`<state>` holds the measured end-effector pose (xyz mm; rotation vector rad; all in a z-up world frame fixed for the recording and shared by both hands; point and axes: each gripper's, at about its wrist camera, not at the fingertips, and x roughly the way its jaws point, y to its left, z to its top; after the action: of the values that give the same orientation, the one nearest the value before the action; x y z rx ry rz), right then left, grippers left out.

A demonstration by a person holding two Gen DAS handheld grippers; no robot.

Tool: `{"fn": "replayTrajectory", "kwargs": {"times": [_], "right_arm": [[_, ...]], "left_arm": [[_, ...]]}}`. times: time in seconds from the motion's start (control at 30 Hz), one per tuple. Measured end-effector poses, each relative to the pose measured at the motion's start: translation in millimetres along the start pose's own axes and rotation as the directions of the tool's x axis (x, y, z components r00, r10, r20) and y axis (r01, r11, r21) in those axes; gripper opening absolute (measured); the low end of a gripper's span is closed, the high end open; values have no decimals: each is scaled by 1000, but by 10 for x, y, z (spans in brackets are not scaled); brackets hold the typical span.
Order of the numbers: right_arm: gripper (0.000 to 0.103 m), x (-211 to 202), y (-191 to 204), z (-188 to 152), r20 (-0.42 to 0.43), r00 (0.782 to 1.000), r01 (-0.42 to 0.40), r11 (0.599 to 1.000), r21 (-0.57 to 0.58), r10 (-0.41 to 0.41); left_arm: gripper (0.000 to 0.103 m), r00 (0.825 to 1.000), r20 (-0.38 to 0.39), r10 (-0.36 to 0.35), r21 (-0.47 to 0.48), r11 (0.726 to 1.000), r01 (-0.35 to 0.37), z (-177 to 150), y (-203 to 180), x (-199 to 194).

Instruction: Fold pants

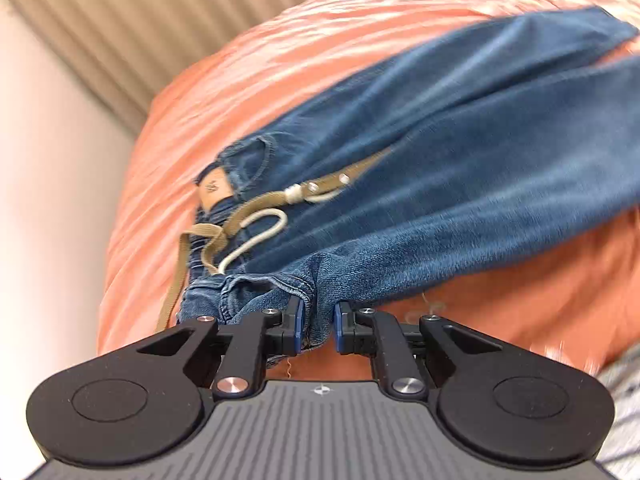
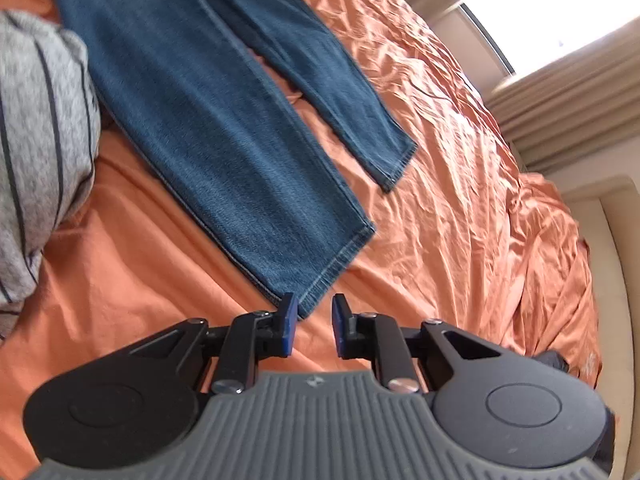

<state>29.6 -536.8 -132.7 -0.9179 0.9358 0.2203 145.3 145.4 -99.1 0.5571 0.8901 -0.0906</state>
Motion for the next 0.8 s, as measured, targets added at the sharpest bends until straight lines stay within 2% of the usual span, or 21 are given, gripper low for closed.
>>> {"fn": "replayTrajectory", "kwargs": {"times": [0.1, 0.2, 0.47, 0.53, 0.57, 0.73, 0.8], "right_arm": [[14, 253, 230, 7, 8, 1000, -14, 987, -157, 15], [14, 446, 399, -44, 9, 1000, -18, 964, -265, 21], [14, 756, 640, -110, 20, 1000, 6, 915, -404, 2], [8, 759, 652, -115, 25, 1000, 21, 920, -392, -12], [1, 730, 630, -119, 35, 999, 41, 927, -373, -30], [0, 456, 386, -54, 115, 980, 185, 949, -256, -160], [0, 285, 210, 38, 143, 966, 240, 954, -182, -216]], "left_arm": [[15, 1000, -11, 17, -47, 999, -17, 77, 15, -30], [15, 999, -29, 34, -72, 997, -36, 116, -5, -79], [15, 996, -69, 52, -111, 992, -60, 171, 11, -8], [15, 996, -68, 55, -118, 991, -63, 174, 14, -15], [15, 996, -65, 57, -121, 991, -64, 169, 20, -18], [15, 997, -26, 71, -165, 983, -74, 119, 69, -97], [15, 997, 3, 79, -189, 979, -77, 115, 118, -159]]}}
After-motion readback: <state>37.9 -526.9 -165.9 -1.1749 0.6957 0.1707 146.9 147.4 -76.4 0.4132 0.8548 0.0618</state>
